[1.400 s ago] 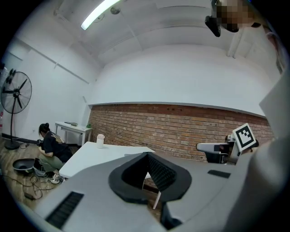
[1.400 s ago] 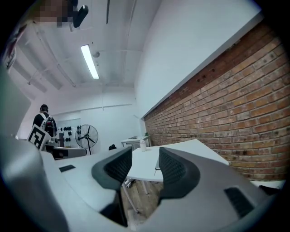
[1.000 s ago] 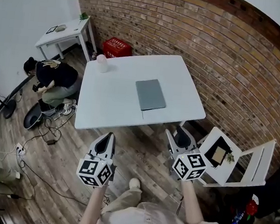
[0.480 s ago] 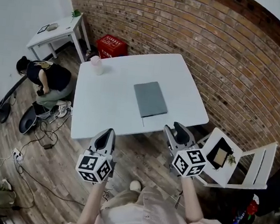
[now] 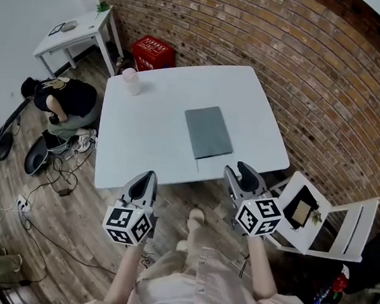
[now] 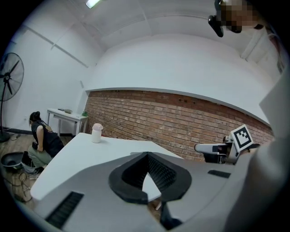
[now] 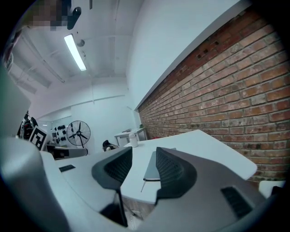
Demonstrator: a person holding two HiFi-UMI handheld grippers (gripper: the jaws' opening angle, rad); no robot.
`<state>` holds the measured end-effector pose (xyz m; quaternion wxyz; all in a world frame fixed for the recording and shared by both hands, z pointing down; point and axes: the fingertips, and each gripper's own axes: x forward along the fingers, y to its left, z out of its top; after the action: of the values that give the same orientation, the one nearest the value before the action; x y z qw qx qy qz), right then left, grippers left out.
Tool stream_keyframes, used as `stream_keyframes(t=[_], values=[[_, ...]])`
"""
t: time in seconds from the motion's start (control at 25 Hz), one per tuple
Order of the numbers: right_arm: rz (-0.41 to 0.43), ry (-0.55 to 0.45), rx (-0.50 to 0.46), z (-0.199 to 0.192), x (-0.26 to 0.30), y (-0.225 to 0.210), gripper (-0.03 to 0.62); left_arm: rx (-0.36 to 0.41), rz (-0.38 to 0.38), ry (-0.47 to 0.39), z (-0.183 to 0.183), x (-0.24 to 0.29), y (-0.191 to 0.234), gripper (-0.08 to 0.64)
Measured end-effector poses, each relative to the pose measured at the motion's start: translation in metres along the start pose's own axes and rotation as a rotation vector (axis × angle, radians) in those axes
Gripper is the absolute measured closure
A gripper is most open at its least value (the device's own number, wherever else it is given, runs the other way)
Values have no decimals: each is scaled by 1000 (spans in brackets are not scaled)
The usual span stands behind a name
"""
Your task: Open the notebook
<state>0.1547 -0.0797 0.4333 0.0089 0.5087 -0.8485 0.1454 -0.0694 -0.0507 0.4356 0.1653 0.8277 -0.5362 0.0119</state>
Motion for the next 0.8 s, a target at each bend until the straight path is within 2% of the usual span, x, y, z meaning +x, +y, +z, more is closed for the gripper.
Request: stream_keyframes(t=[0.56, 0.8], values=[[-31, 118, 46, -14, 90, -65, 425, -83, 17, 104, -14, 91, 43, 568], [-32, 215, 68, -31, 123, -93, 425, -131, 22, 171, -30, 126, 50, 568]])
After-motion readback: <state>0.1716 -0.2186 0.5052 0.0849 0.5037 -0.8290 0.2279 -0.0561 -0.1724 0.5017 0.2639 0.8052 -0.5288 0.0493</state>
